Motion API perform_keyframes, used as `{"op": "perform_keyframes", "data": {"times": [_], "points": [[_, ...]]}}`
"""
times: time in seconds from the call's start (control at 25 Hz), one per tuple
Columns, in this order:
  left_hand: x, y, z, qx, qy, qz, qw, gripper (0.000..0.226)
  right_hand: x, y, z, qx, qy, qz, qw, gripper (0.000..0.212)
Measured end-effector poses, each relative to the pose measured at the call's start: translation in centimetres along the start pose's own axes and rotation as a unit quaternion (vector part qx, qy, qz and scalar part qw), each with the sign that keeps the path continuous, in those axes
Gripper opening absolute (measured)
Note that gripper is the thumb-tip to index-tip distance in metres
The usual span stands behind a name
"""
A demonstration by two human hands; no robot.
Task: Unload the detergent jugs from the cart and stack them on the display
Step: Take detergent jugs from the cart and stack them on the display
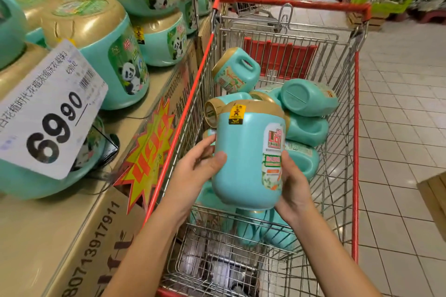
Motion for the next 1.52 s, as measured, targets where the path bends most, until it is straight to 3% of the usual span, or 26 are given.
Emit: {"op": "perform_keyframes", "data": {"times": [0.08,0.12,0.28,0.48,0.68,0.76,0.84,0.96,1.12,1.32,1.52], "points": [[-0.5,0.0,-0.2,-0.010,-0.002,0.007,1.000,0.057,-0.2,0.5,0.2,-0.044,-0.021,0.036,0.998,0.078],[-0.8,0.1,-0.5,-0.013,-0.009,0.006,1.000,0.055,-0.3,0.8,0.3,-0.070,-0.032,0.051,0.996,0.071],[-2.2,0.5,0.7,-0.046,-0.088,0.009,0.995,0.072,-1.4,1.5,-0.9,-0.154,-0.026,0.110,0.982,0.042],[-6.0,0.5,3.2,-0.103,-0.104,0.003,0.989,0.052,-3.6,1.0,-4.4,-0.241,0.012,0.155,0.958,0.058],[-12.7,-1.6,5.6,-0.058,-0.194,-0.063,0.977,0.071,-6.7,-1.5,-7.8,-0.237,0.101,0.168,0.952,0.037],[-15.9,-2.0,6.1,-0.066,-0.240,-0.072,0.966,0.076,-8.1,-2.8,-9.2,-0.248,0.138,0.160,0.945,0.049],[-19.4,-2.1,6.5,-0.087,-0.297,-0.076,0.948,0.079,-9.6,-4.1,-11.0,-0.267,0.175,0.147,0.936,0.058],[-25.0,-2.0,6.9,-0.094,-0.380,-0.089,0.916,0.083,-11.8,-6.9,-13.2,-0.284,0.244,0.107,0.921,0.047],[-34.0,-1.2,6.9,-0.114,-0.497,-0.108,0.854,0.066,-16.4,-12.0,-15.5,-0.274,0.337,0.011,0.900,0.039],[-46.4,-0.4,6.3,-0.100,-0.615,-0.123,0.773,0.081,-25.2,-18.9,-18.0,-0.274,0.444,-0.102,0.847,0.052],[-57.5,0.3,7.6,-0.037,-0.677,-0.107,0.727,0.084,-34.1,-25.2,-20.3,-0.272,0.536,-0.156,0.784,0.068]]}}
Point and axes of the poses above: each hand's wrist, its own x-axis towards the middle knuckle, its own z-axis out of the back of the hand, y = z × x, the point moved 7 cm from there along x, towards the middle knuckle, and after that the axes turned 11 degrees about x, right-handed, at the moved point
